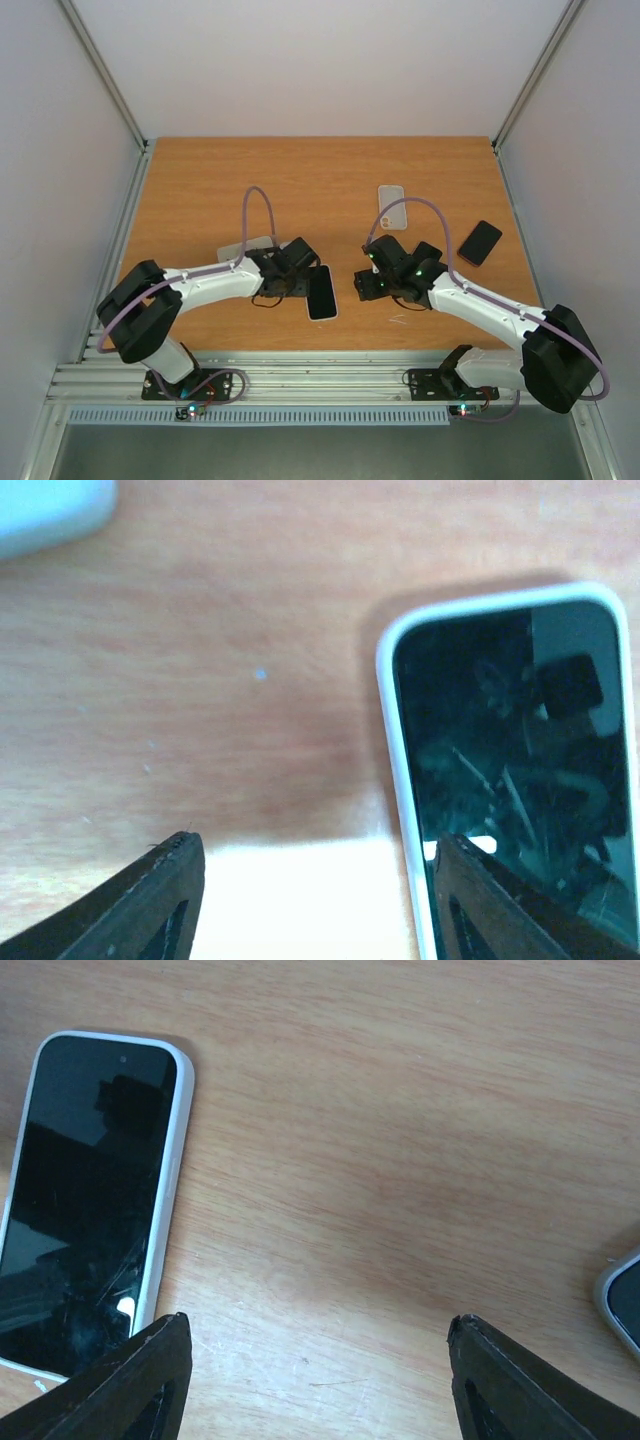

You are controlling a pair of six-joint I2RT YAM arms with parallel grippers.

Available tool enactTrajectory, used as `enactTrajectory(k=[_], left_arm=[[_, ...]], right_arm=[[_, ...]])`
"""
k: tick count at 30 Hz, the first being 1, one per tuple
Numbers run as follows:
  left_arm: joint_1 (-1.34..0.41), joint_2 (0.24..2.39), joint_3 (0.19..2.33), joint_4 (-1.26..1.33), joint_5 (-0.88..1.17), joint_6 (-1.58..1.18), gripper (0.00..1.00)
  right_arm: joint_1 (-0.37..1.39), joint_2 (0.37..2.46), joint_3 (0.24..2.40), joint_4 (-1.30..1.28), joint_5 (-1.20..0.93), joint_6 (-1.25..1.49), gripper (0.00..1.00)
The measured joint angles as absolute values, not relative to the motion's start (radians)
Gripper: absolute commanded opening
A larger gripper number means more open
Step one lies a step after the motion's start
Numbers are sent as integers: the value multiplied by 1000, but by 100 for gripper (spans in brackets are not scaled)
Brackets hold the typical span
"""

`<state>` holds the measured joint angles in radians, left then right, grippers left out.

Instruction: Put the phone into the phone case

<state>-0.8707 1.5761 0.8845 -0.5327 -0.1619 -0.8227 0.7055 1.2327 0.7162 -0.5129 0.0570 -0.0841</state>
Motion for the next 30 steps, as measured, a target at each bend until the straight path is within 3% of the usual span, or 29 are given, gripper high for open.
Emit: enactTrajectory(k=[17,30], left_arm=[[-748,1721,1033,-535,-110,-750,52],[-746,1790,1076,-536,-93,-726,37]], right_arm=[[706,1233,679,-426,4,-67,75],[706,1253,679,-414,-23,-67,79]])
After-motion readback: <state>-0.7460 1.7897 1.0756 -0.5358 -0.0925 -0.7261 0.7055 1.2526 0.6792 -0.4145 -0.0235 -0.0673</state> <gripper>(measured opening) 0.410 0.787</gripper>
